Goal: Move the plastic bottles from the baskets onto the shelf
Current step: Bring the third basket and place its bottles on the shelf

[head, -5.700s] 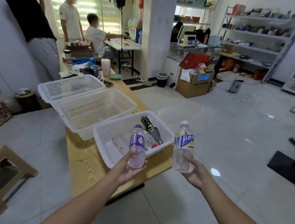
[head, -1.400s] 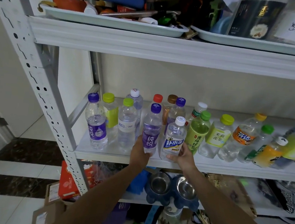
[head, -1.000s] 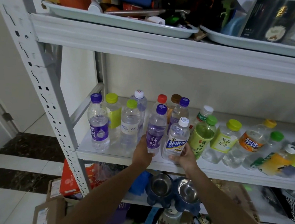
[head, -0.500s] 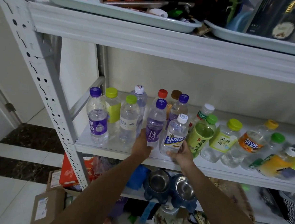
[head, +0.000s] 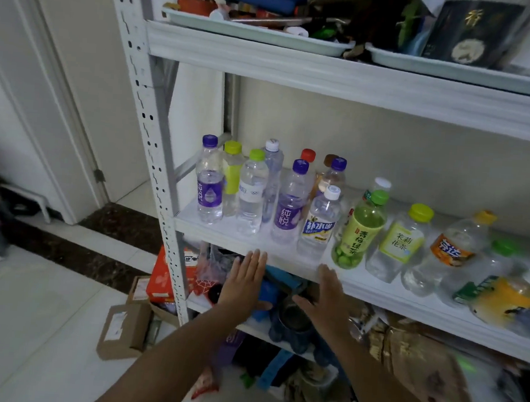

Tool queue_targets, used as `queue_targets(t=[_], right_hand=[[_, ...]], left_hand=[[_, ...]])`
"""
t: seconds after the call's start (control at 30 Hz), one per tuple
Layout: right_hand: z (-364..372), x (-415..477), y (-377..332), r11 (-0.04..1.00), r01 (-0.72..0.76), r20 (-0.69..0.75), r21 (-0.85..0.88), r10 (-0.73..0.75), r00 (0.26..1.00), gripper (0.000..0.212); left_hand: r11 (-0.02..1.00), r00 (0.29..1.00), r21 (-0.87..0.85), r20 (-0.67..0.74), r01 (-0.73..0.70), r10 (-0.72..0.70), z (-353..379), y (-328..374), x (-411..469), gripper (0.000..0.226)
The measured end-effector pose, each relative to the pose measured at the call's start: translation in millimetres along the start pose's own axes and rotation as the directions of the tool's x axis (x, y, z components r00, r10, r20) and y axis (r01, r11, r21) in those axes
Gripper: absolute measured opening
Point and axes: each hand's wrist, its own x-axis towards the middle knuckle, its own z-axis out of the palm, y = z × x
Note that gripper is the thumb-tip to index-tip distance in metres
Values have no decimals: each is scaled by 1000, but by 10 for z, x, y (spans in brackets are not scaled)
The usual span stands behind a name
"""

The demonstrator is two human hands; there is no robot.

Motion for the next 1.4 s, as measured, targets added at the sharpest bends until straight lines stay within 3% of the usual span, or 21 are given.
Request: queue_targets(t=[0.07, 0.2, 0.37, 0.43, 0.6, 0.67, 0.8, 0.93, 1.0, 1.07, 1.17, 1.3, 1.4], right_hand=[[8, -206, 47, 987, 102, 30, -123, -99, 995, 106], [108, -555, 15, 913, 327, 215, -245, -278, 936, 111], [446, -901, -449, 773, 592, 458, -228, -452, 766, 125], [571, -1058, -816, 685, 698, 484, -208, -548, 682, 127], [923, -1827, -1912, 457, 888, 539, -49, -736, 409, 136], [1131, -2276, -2282, 377, 926, 543, 29, -784, 302, 133], [1430, -3440, -2965, 139, 971, 519, 195, -855, 18, 116], [1561, -4827, -3386, -73, 932, 469, 354, -849, -244, 105], [1591, -5513, -3503, -206, 890, 429, 407, -817, -386, 105], [1607, -6154, -3585, -327, 835, 392, 442, -767, -508, 105], [1616, -6978, -3604, -462, 755, 338, 466, -695, -634, 105], [1633, -7744, -3651, -670, 598, 240, 440, -553, -798, 112], [1661, -8077, -3634, -747, 527, 269, 404, -454, -849, 120]], left_hand=[[995, 998, 81, 14, 52, -54, 12, -6, -309, 105], [969, 971, 92, 45, 228, -233, 104, -27, -1033, 99], [886, 879, 65, 109, 459, -464, 188, -172, -2087, 100], [817, 813, 50, 82, 574, -576, 120, -254, -2552, 97], [569, 569, 76, 30, 819, -822, 10, -442, -3988, 90], [423, 426, 80, -16, 902, -905, 4, -447, -4642, 88], [120, 123, 78, -38, 990, -992, -67, -206, -6037, 87], [-138, -135, 31, -91, 990, -987, -106, 342, -7465, 92], [-313, -311, 13, -101, 950, -945, -80, 680, -8156, 99], [-415, -417, -42, -76, 909, -906, -18, 1093, -8740, 107], [-606, -607, -38, -76, 795, -791, 253, 1724, -9365, 88], [-728, -729, -47, -29, 684, -684, 528, 2462, -9730, 86], [-789, -788, -56, 31, 612, -614, 665, 2790, -9824, 85]])
